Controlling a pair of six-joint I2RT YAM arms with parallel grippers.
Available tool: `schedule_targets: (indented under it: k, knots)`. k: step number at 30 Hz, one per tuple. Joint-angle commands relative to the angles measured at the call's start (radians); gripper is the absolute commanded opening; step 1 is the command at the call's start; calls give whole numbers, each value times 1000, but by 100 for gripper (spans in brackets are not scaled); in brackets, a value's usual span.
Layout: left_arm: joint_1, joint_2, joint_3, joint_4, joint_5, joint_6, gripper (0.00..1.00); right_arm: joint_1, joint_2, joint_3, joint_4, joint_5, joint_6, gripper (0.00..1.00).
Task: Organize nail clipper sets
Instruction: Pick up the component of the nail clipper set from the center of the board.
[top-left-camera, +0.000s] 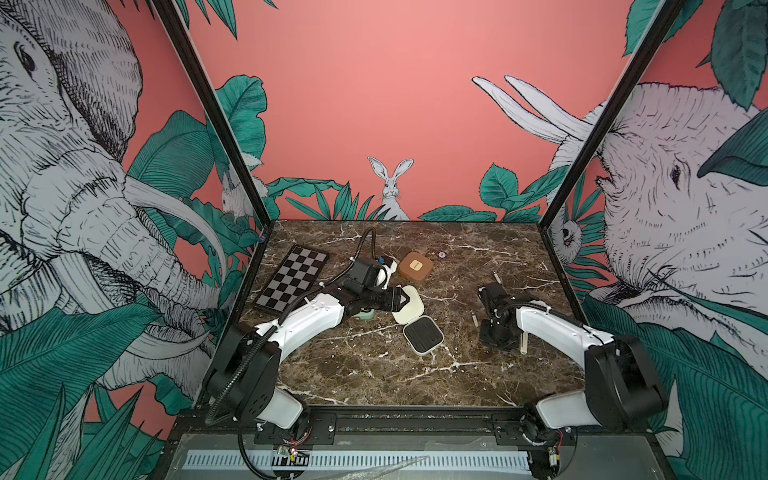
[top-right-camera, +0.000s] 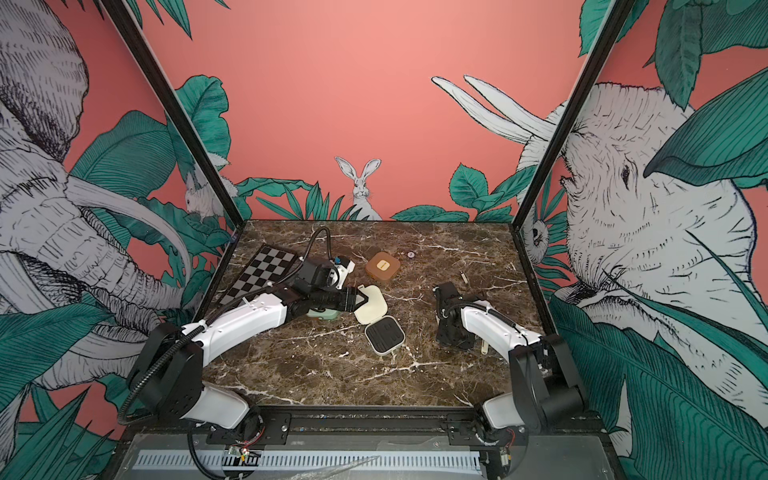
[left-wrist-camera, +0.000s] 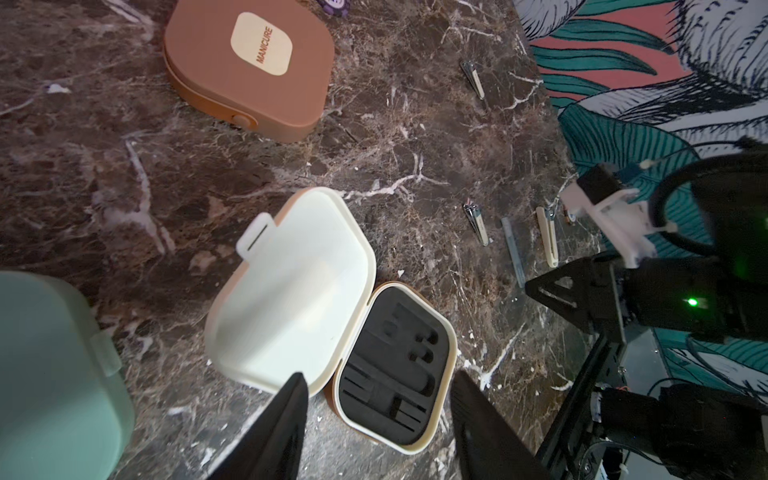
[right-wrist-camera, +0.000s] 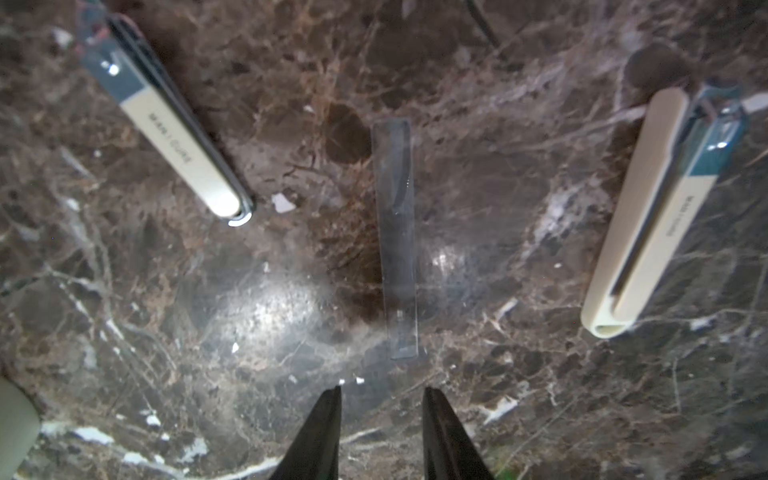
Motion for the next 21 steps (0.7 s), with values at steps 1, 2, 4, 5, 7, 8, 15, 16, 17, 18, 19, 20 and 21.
schedule_targets:
  k: [1,2,4,5,7,8,15,16,17,18,19,20,21]
  knots:
    - [-4,-1,23,29,14,-16,58,-28,24,5,45,-34,-18,32]
    - [-4,0,24,29,13,-19,57,-34,31,7,51,-39,-20,32]
    - [-4,2,26,25,9,-19,57,-48,40,7,60,-48,-27,32]
    - [-4,2,30,22,8,-19,57,-53,42,4,62,-49,-30,32]
    - [-4,5,30,23,7,-20,57,-66,44,-1,64,-48,-38,32]
    - [-4,7,30,25,8,-22,57,-71,44,-5,63,-49,-41,32]
    - [-5,13,26,31,11,-33,57,-110,18,-32,63,-48,-61,37]
    - [-6,13,25,34,12,-34,57,-114,21,-35,66,-49,-65,38]
    - [-5,13,23,37,12,-37,57,-117,26,-38,71,-52,-70,38]
    - [-5,11,19,43,11,-40,57,-121,31,-38,75,-58,-74,38]
    - [-5,11,17,44,11,-43,58,-124,39,-39,79,-61,-78,37]
    - [-5,10,15,44,13,-45,57,-127,46,-41,85,-65,-81,37]
    - [-5,8,13,45,13,-45,57,-129,55,-43,92,-71,-84,36]
